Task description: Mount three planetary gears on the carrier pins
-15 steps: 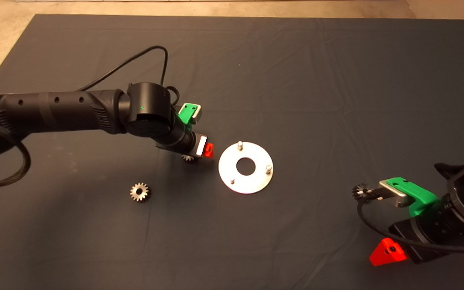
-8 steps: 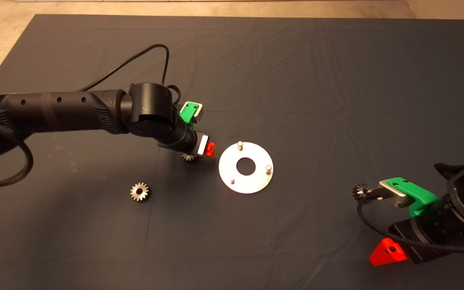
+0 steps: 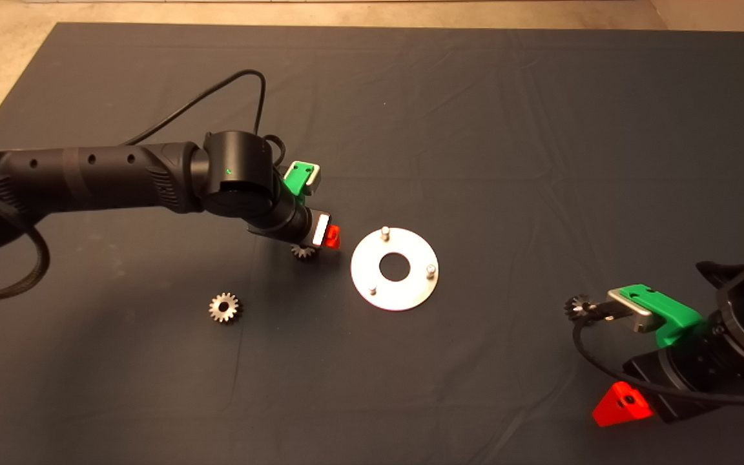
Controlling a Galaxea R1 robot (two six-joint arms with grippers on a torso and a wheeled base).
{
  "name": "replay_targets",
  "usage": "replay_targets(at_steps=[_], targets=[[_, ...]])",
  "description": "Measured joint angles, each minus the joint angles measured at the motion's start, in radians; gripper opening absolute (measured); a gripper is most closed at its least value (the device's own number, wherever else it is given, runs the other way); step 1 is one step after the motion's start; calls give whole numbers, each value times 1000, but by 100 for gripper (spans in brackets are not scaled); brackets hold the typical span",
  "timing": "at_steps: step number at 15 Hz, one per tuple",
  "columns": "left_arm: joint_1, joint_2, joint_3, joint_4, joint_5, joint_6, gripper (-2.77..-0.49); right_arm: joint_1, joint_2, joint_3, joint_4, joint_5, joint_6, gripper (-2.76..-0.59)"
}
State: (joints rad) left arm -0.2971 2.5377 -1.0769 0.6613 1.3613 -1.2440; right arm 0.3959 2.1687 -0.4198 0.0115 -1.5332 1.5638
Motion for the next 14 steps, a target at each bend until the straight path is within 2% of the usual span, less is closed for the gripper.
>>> replay_targets(at_steps=[2,8,13,14], targets=[[9,0,0,0,-1,0,-49,0,0,0,0,-1,0,-60],[9,-1,0,1,-1,0,-49,0,0,0,0,0,0,-60],[9,-3,0,1,-1,-1,-60,0,0,0,0,0,0,-60],[9,-3,0,1,-1,0,-71,0,0,0,0,0,0,-60]])
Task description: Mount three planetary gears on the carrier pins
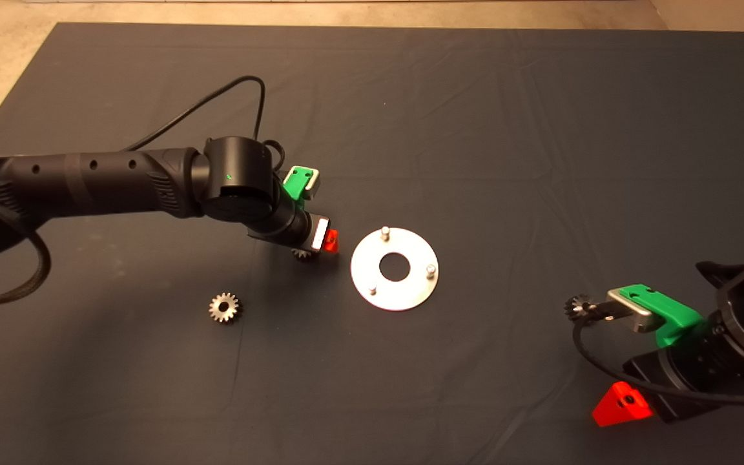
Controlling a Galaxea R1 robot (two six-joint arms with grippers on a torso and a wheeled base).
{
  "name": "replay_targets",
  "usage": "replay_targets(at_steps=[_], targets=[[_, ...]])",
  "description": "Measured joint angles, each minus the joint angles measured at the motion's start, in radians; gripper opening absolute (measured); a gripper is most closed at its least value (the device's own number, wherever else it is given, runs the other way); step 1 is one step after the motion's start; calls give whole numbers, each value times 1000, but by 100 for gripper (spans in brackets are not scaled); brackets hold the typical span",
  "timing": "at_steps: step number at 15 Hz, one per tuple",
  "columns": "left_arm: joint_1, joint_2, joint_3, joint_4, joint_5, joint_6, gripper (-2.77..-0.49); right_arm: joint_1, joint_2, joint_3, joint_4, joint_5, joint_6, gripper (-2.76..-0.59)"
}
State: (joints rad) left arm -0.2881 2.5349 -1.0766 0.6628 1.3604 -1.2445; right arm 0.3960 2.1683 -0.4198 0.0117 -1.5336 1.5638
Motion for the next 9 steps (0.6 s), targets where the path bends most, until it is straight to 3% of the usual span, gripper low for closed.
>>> replay_targets(at_steps=[4,9], targets=[[0,0,0,0,0,0,-87,0,0,0,0,0,0,-60],[4,0,0,8,0,0,-88,-1,0,0,0,0,0,-60]])
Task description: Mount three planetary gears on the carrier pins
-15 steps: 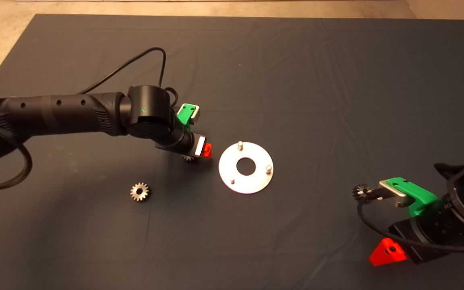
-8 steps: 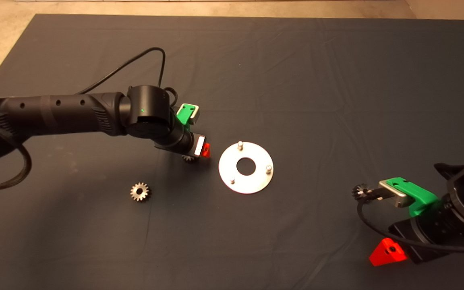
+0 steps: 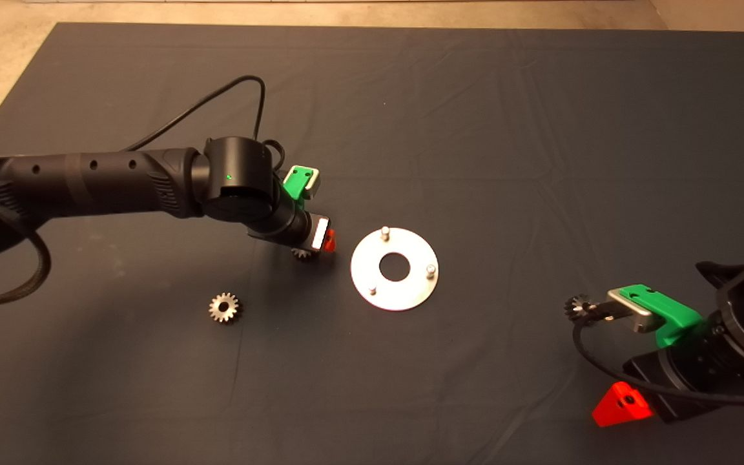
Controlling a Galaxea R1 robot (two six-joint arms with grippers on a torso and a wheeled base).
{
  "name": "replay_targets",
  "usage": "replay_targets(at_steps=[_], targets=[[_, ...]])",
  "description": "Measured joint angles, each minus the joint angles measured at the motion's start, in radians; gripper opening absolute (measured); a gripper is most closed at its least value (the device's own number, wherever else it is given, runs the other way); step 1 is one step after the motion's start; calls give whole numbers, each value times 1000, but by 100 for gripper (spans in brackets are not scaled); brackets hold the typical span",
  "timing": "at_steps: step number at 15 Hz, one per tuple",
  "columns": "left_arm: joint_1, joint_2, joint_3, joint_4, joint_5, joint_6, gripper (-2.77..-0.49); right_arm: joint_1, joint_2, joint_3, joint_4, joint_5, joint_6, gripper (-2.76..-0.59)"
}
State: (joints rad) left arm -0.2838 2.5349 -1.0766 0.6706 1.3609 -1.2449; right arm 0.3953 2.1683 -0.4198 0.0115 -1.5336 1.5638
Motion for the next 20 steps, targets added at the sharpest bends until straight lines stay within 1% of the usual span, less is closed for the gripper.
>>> replay_targets(at_steps=[2,5,7,9,10,11,12,13,14,20], targets=[[11,0,0,0,0,0,-88,-6,0,0,0,0,0,-60],[14,0,0,3,0,0,-88,-10,0,0,0,0,0,-60],[14,0,0,10,0,0,-102,-11,0,0,0,0,0,-60],[15,0,0,14,0,-1,-105,-11,0,0,0,0,0,-60],[14,0,0,15,0,-1,-116,-11,0,0,0,0,0,-60],[14,0,0,16,0,-1,-118,-11,0,0,0,0,0,-60],[15,0,0,23,0,-1,-118,-11,0,0,0,0,0,-60],[15,0,0,31,0,-2,-127,-11,0,0,0,0,0,-60],[15,0,1,33,0,-2,-131,-11,0,0,0,0,0,-60],[15,0,13,34,-1,-2,-132,-16,0,0,0,0,0,-60]])
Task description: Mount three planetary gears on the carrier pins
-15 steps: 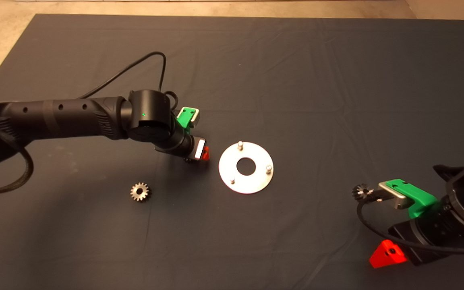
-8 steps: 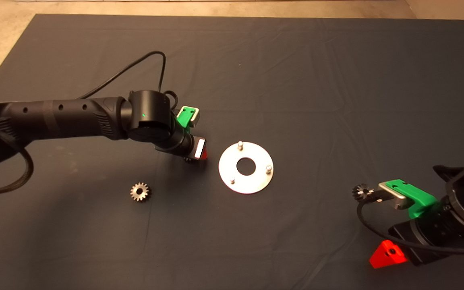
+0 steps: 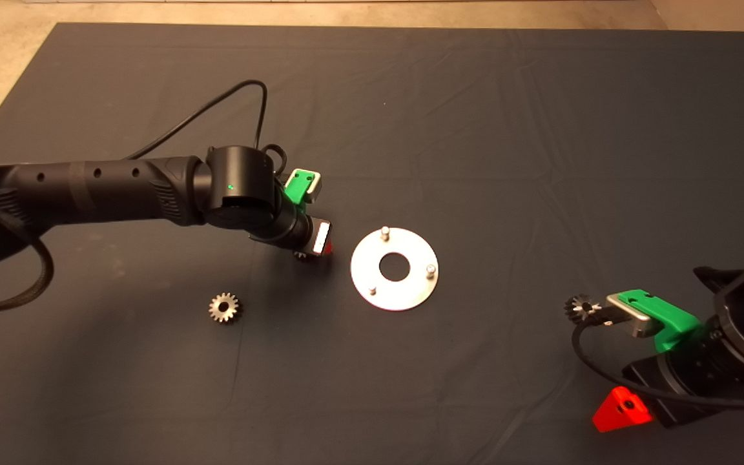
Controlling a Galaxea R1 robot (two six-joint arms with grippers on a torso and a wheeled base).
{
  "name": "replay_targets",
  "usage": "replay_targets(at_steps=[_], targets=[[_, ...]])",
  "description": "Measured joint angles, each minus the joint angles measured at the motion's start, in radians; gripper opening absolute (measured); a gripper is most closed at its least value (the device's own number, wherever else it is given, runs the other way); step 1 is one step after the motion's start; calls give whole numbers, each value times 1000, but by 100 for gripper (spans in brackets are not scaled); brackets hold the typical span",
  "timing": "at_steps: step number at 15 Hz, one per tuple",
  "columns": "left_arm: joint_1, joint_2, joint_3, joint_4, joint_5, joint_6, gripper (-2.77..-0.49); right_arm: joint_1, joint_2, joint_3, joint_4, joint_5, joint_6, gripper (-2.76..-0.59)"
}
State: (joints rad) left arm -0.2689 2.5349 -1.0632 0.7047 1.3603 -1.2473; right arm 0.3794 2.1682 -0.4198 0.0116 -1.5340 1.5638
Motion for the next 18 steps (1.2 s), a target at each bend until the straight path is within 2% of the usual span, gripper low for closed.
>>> replay_targets(at_steps=[4,11,12,16,18], targets=[[0,-3,43,1,0,-1,-132,0,0,0,0,0,0,-60],[0,-8,42,1,0,-1,-133,-6,-2,0,0,0,0,-60],[0,-8,43,1,0,-1,-145,-6,-2,0,0,0,0,-60],[26,-8,42,3,1,-1,-146,-6,-2,0,0,0,0,-60],[30,-8,43,4,0,-1,-146,-6,-2,0,0,0,0,-60]])
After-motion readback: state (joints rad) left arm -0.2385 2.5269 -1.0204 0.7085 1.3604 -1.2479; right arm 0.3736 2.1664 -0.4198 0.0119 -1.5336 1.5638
